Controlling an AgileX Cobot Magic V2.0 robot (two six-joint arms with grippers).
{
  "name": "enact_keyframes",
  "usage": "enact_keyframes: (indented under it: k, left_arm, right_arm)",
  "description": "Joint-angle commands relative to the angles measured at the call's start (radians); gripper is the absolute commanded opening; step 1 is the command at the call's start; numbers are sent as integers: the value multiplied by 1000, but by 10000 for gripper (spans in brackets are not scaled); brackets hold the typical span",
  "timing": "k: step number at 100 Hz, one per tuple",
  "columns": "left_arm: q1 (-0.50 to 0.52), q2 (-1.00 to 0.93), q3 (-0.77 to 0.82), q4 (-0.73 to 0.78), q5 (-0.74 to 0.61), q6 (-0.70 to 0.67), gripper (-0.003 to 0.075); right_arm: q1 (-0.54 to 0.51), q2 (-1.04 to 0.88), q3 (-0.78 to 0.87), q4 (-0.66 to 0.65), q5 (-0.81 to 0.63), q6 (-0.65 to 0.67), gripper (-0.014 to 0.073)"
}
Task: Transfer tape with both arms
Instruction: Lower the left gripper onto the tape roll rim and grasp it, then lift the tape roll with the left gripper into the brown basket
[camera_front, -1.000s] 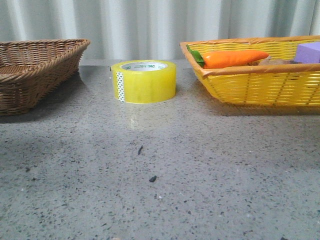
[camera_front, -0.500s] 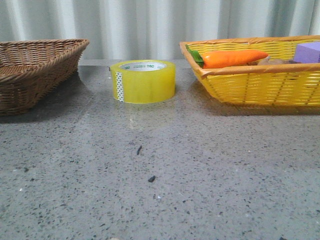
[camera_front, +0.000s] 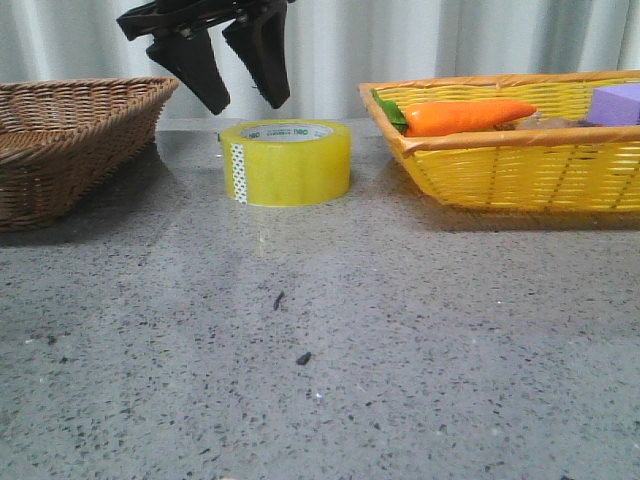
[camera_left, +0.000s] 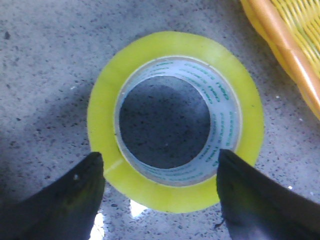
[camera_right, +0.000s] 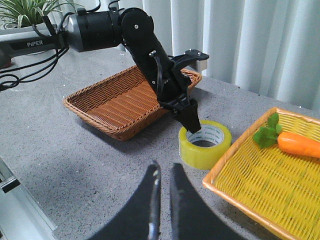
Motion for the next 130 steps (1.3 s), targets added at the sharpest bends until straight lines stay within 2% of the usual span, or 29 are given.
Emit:
enact_keyframes:
  k: [1,32,40,47,54,59,60,83,103,130]
  left_arm:
    - [7,-42,-35,-10,-49,-10,442]
    - [14,14,-35,-30,-52,-10,441]
    - [14,20,-35,-32,-52,-10,421]
    - [14,24,-35,-32,-50,-10,324]
    - [14,24,-35,-33,-46,1,146]
    - [14,24,-35,-37,-46,14,-14]
    - [14,24,-35,-39,-46,20,-22]
    - [18,-22,-50,-41,-56,25,-20]
    - [43,-148,-145,-34,-79,25,-20]
    - [151,-310,-237,27,-45,25,-20]
  right_arm:
    - [-4,17,-23,-6,-57,4,-41]
    - [-4,17,-23,-6,-46,4,-41]
    - [-4,17,-23,-6,-46,4,-41]
    - [-4,17,-23,-6,-46,4,-41]
    - [-4,17,-23,-6,-46,4,-41]
    - [-4,17,-23,-6,-46,4,-41]
    - [-4,17,-23,-6,-46,4,-41]
    - [-4,17,-23,-6,-46,4,-41]
    - [-4,17,-23,-6,-54,4,-41]
    - [-4,17,-23,-6,-65,4,-41]
